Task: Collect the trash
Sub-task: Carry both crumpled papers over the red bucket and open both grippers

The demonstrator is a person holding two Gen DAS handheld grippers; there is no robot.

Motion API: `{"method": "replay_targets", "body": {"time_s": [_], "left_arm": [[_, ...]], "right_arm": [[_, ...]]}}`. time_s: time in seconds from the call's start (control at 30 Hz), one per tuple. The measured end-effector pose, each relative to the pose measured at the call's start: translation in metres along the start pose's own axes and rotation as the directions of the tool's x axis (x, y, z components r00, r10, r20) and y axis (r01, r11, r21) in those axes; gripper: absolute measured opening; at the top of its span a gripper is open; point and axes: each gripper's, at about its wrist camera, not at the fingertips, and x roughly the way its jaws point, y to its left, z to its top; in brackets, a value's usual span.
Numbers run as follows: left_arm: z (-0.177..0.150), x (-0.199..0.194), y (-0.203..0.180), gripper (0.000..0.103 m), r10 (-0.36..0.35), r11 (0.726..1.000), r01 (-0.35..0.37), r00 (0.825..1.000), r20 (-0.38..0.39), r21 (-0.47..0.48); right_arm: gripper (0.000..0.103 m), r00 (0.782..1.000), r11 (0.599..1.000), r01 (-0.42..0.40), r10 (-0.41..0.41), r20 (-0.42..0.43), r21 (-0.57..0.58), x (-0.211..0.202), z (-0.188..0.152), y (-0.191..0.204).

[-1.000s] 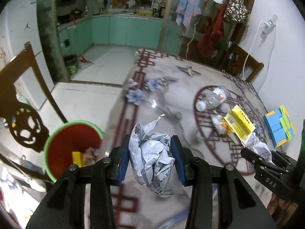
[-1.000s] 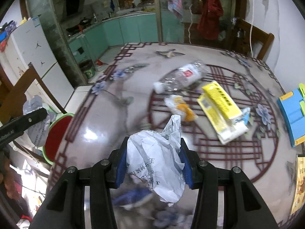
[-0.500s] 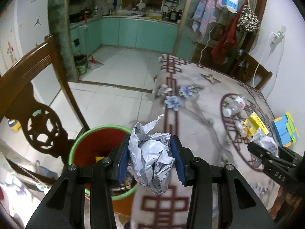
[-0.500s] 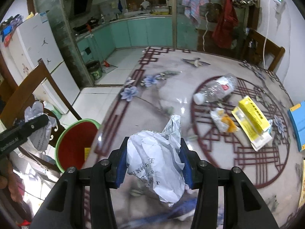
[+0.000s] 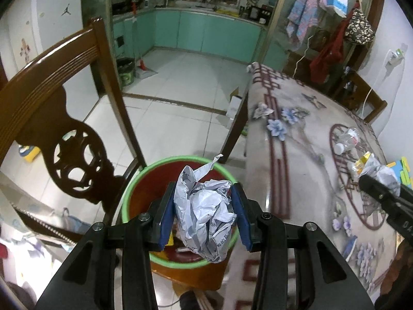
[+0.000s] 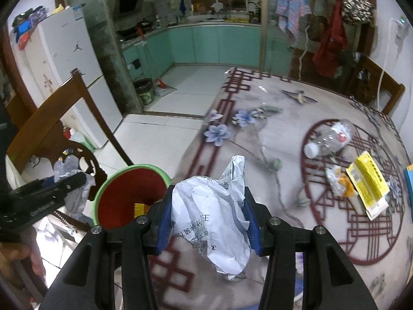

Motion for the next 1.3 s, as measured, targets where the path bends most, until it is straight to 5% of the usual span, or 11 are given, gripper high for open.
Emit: {"method": "replay_targets", "body": {"time_s": [0.83, 1.3], "left_arm": [[-0.009, 0.036, 0.049, 0.041, 0.042, 0.998, -0.047, 0.993, -0.112, -0.041], [-0.013, 0.061, 0.065, 0.041, 0.049, 0.997, -0.06, 0.981, -0.185, -0.051]], "right_arm": [[0.047, 0.984, 0.981, -0.175, 0.171, -0.056, -0.081, 0.031, 0.016, 0.07], [0.047, 0.964, 0.969, -0.231, 0.216, -0.156, -0.084, 0.066, 0.013, 0.085]]}}
